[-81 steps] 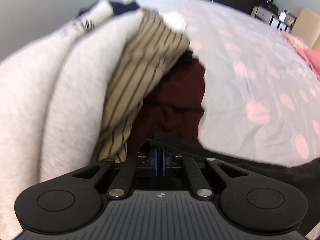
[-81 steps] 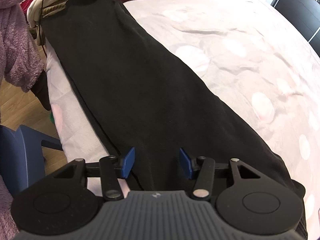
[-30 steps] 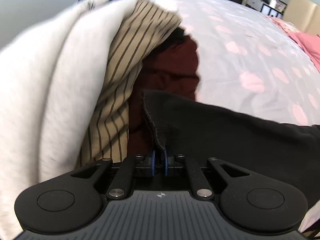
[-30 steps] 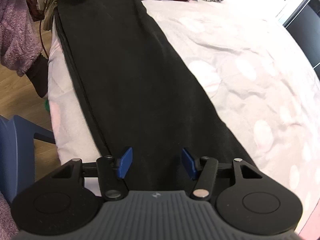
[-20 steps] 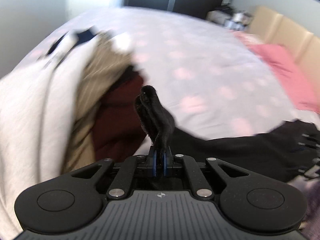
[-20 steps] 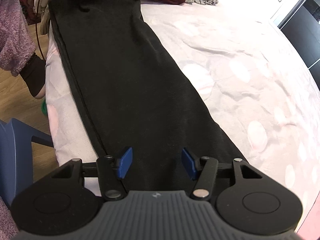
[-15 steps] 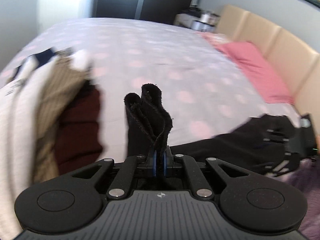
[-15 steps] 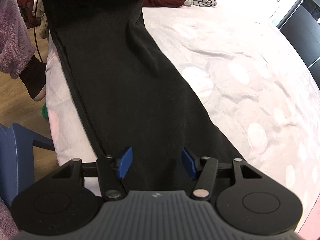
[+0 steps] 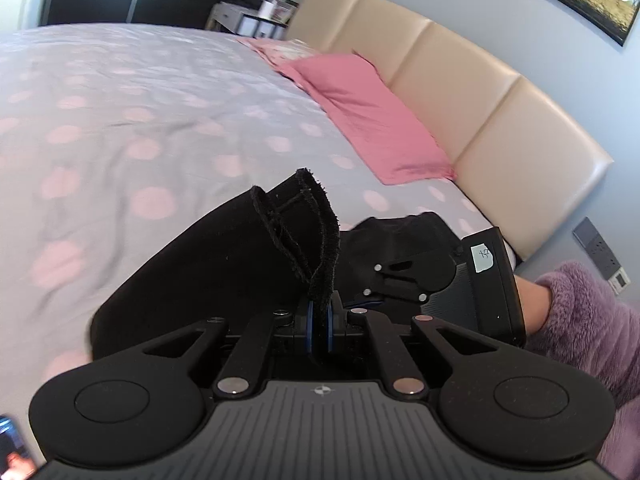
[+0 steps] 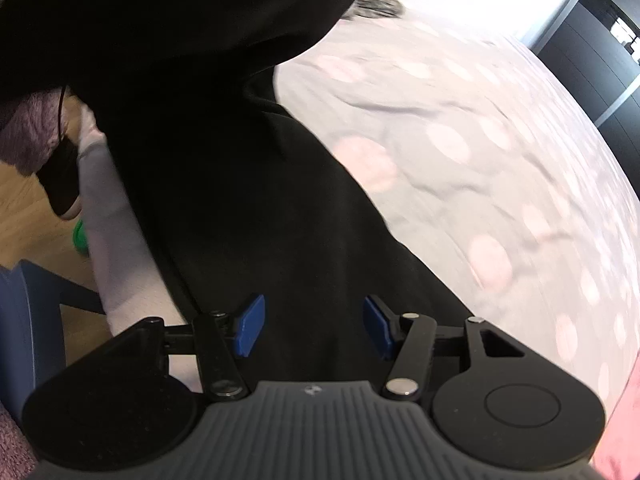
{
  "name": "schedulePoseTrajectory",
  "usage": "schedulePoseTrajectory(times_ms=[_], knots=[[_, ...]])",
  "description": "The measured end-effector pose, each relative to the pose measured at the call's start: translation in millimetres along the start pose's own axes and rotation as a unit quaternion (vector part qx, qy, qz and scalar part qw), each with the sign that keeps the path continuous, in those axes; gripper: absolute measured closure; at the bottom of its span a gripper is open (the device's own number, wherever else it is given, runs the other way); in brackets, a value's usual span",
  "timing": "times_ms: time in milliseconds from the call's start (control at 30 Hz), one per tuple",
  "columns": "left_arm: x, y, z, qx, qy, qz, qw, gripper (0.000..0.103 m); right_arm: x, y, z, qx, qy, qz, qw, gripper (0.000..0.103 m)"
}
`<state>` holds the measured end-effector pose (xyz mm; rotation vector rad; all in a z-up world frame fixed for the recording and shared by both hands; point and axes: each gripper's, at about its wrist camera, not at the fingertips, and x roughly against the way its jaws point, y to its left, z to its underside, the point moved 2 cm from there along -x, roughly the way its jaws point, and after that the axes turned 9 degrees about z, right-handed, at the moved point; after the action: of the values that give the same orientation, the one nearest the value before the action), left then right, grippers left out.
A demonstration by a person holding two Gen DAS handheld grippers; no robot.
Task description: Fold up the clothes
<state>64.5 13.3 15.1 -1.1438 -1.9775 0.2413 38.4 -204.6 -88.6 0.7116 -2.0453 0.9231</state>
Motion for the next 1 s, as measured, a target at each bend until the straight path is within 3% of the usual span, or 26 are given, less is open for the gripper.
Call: schedulePoseTrajectory(times_ms=[267,433,567,733,867,1000], knots=[[-92.6,-1.1,-11.1,-0.015,0.058,-0.009,0.9982,0.099,4.9,-54.6,48.6,-0.112,0.056,0.074,0.989,0.045],[-148.0,15.7,0.9,-0.019,0.115,-0.039,0.9925,0.098,4.9,-66.5,62.5,-0.152,0.064,0.075,0.984,0.045],[-166.5,29.1,8.6,0.0,0.129,-0.047,0.9905,0.094,14.6,-74.0,62.1,-0.225,0.019,0.029,0.974,0.045],[-162.8,26.9,4.2,0.017,0.129,-0.036,0.9909,0.084,18.3,-84.4,62.5,-0.343,-0.03,-0.066,0.936,0.045],[-138.0,17.0,-1.0,0.012,0.105,-0.014,0.9943,0.075,5.3,-81.2,60.1,-0.384,-0.018,-0.118,0.916,0.045],[-100.5,16.0,-4.0,-0.004,0.069,-0.042,0.9967,0.065,-13.1,-78.8,66.6,-0.411,0.016,-0.136,0.901,0.037]])
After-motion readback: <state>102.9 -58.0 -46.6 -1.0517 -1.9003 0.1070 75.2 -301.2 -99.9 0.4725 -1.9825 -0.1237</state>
